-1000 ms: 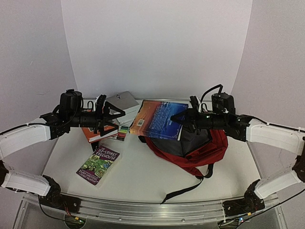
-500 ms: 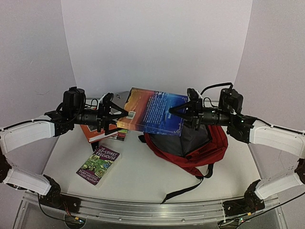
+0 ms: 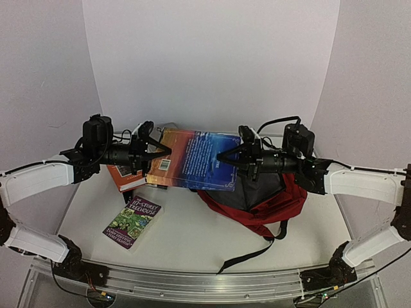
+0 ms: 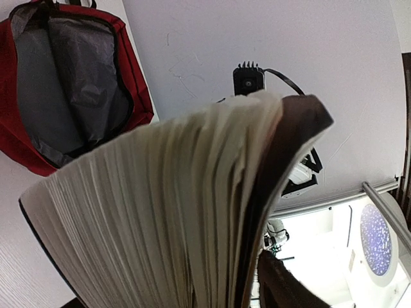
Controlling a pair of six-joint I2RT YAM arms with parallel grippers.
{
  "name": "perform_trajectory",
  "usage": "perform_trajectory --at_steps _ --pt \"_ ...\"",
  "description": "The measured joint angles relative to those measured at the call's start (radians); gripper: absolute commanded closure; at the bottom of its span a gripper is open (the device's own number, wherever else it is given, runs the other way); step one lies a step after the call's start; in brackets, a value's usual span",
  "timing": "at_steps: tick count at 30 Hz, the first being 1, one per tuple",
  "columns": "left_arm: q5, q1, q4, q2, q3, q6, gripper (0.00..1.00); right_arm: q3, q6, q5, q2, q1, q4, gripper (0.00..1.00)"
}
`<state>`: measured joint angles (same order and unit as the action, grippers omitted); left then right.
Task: Pack the student bag
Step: Pick up the book from the center of the board, then place the book in the student bag.
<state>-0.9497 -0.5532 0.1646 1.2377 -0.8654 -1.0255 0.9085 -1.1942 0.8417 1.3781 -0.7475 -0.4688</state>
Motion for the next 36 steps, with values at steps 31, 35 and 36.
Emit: perform_trajectory --at_steps 31,35,36 --pt "0.352 0.06 -0.29 -0.095 0.159 -0.005 1.0 0.283 0.596 -0.781 0.129 0.019 0.797 0.24" --pt "0.367 0.077 -0.297 -0.104 0.16 -0.005 1.0 0.319 0.677 -0.877 0.242 0.019 0.89 0.4" --pt "0.371 0.079 -0.297 -0.106 0.16 -0.005 1.0 0.336 0.69 -0.897 0.275 0.019 0.909 0.43"
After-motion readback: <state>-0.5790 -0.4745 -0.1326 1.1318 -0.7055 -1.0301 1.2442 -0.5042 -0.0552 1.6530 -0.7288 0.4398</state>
